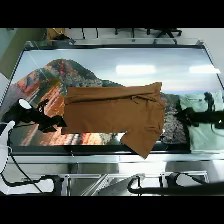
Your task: Fold the shirts.
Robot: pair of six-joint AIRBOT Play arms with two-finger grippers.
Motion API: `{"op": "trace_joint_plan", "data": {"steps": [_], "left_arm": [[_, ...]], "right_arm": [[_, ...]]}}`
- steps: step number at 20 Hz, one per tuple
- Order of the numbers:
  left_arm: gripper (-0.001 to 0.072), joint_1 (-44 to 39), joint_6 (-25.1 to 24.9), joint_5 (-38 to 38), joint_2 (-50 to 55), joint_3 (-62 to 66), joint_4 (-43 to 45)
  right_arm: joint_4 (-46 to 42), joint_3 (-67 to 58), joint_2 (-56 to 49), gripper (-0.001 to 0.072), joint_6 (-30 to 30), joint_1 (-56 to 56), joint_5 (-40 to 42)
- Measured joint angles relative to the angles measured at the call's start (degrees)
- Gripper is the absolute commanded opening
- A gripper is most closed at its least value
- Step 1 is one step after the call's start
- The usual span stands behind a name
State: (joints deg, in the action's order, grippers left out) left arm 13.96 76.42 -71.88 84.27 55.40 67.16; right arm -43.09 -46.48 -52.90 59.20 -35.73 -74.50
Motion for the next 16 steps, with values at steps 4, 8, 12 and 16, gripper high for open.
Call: {"op": "trace_joint_plan", "data": {"steps": [4, 8, 12, 16], "left_arm": [[0.0523, 0.3, -5.2, 5.1, -1.4, -4.7, -11.0], [0.0206, 0.4, -7.7, 7.1, -1.7, -6.2, -16.2], [0.0043, 0.4, -8.9, 7.9, -1.8, -6.6, -17.9], [0.001, 0.4, -9.3, 8.2, -1.8, -6.7, -18.5]], "right_arm": [[-0.9, 12.5, 5.7, 0.0514, 1.2, -0.4, 4.7], [-1.1, 20.8, 6.8, 0.0514, 1.2, 0.2, 8.2], [1.0, 25.0, 5.4, 0.051, 1.0, 5.2, 10.0], [4.3, 26.3, 1.5, 0.0141, -0.7, 12.8, 12.3]]}}
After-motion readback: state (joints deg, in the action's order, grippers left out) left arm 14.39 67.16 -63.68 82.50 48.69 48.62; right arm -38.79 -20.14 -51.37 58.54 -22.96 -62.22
